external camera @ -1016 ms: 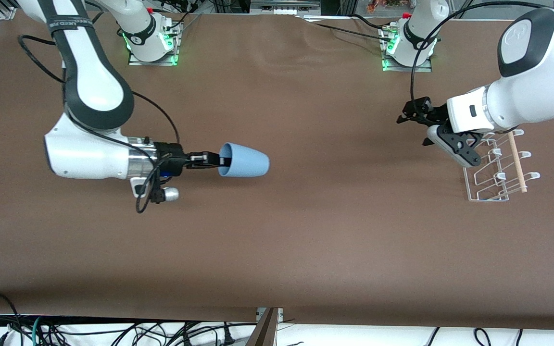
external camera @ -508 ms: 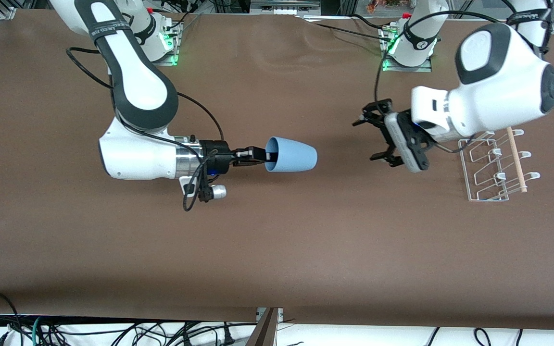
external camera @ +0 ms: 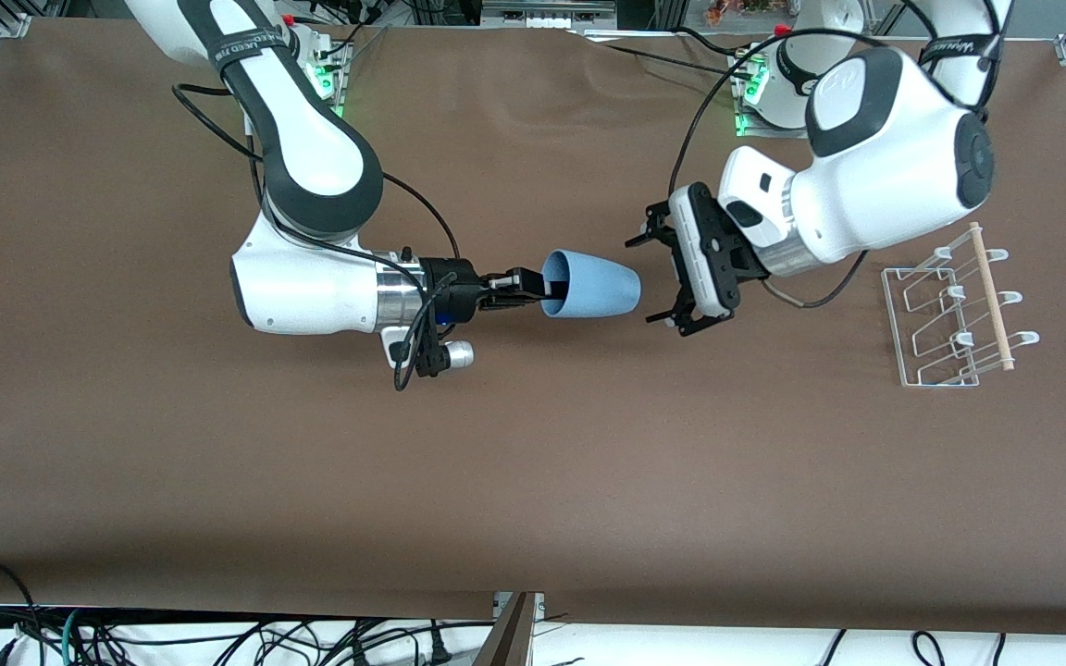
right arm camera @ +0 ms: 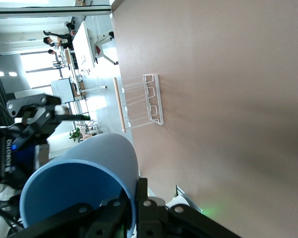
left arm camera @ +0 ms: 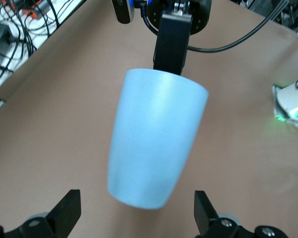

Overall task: Transfer cup to left arm and place on rack
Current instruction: 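Grasp the cup bottom with the left gripper from the right gripper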

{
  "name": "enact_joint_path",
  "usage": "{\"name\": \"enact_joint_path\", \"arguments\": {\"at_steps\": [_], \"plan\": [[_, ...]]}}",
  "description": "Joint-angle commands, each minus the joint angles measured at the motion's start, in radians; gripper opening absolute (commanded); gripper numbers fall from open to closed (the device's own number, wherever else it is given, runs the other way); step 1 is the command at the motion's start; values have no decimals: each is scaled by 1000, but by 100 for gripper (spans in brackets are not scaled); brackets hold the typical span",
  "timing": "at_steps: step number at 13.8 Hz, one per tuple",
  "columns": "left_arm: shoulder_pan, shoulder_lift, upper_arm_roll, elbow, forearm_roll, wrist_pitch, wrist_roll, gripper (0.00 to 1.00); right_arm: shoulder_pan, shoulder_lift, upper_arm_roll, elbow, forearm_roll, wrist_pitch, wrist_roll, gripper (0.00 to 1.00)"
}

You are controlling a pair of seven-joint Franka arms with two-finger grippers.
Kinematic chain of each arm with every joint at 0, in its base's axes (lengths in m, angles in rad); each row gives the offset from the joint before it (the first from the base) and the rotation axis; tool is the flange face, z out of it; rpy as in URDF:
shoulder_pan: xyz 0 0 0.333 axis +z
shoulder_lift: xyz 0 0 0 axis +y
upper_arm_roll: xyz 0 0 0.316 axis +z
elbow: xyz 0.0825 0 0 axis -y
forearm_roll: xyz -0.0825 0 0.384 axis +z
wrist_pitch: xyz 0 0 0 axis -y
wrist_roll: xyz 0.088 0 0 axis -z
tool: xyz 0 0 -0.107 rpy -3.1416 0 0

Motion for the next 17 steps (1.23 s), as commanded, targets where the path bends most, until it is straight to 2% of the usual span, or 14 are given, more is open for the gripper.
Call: {"name": "enact_joint_path", "arguments": {"at_steps": [1, 2, 3, 5, 6, 8, 11, 12, 13, 15, 17], "plan": [[-50, 38, 13, 36, -12, 55, 45, 100, 2, 15, -1, 32, 20, 3, 3, 0], [-58, 41, 13, 34, -10, 78, 47, 100, 2, 15, -1, 32, 20, 3, 2, 0], [-68, 44, 13, 34, -8, 94, 47, 92, 5, 15, -1, 32, 20, 3, 2, 0], [-78, 58, 13, 36, -12, 99, 50, 34, 2, 15, -1, 32, 20, 3, -1, 0], [-78, 60, 13, 36, -13, 99, 50, 19, 2, 15, -1, 32, 20, 1, -1, 0], [-76, 58, 13, 36, -13, 99, 50, 12, 2, 15, -1, 32, 20, 1, -3, 0], [-76, 58, 13, 34, -13, 97, 48, 12, 0, 15, -3, 32, 20, 1, -3, 0], [-76, 58, 13, 34, -12, 95, 48, 12, -4, 15, -3, 32, 20, -2, -10, 89], [-75, 58, 13, 34, -10, 91, 48, 12, -9, 14, -4, 32, 20, -3, -7, 100], [-69, 50, 15, 34, -1, 77, 44, 12, -24, 8, -6, 32, 18, -13, -6, 100], [-55, 49, 27, 34, 37, -28, 44, 12, -58, 1, -9, 32, 12, -34, -7, 100]]}}
